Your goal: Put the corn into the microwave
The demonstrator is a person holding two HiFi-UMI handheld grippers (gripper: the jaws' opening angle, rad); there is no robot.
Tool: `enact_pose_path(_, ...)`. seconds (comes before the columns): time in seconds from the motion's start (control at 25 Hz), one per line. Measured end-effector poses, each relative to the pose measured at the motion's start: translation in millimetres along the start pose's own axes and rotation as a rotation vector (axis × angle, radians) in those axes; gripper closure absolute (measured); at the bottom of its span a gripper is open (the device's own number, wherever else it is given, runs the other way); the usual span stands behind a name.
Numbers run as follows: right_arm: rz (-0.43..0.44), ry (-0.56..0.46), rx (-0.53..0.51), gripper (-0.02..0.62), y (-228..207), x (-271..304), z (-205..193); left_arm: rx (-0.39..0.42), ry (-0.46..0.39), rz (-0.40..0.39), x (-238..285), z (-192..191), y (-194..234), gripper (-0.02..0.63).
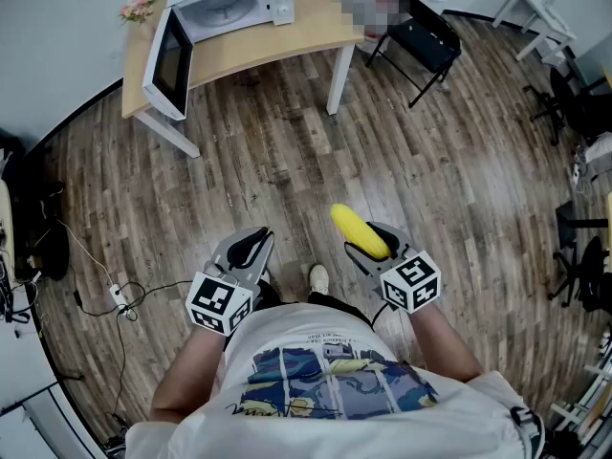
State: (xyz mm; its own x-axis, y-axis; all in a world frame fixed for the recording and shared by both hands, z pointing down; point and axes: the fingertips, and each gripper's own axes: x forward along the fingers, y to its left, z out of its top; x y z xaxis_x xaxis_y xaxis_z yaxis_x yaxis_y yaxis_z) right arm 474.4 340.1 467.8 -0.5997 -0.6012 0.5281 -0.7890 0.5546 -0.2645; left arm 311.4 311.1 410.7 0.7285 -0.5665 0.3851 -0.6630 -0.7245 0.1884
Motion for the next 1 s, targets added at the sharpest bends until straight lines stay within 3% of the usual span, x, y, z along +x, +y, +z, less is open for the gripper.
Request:
enact_pose_path(0.28,0.015,0.045,-0.041,0.342,30.7,62.7,26.1,-0.070,-0.093,0.005,-33.8,14.4,67.2,0.566)
enact_pose_path(0.6,0.001,0.012,-0.001,0.342,92.9,171.3,100.2,-0.085,-0.155,0.058,-123.0,22.9,212.7,0.593)
enact_pose_path(0.8,-0.046,-0.021,-0.002,0.342,117.2,225.4,142.2,-0.059,-0.146,-0.015,-161.5,21.3,265.9,0.600)
enact_pose_path(1.0,-0.093,-0.015,0.004,0.342,124.8,261.7,169.7,-0.087,-0.159,-0.023,-178.7,19.8,312.0,0.600)
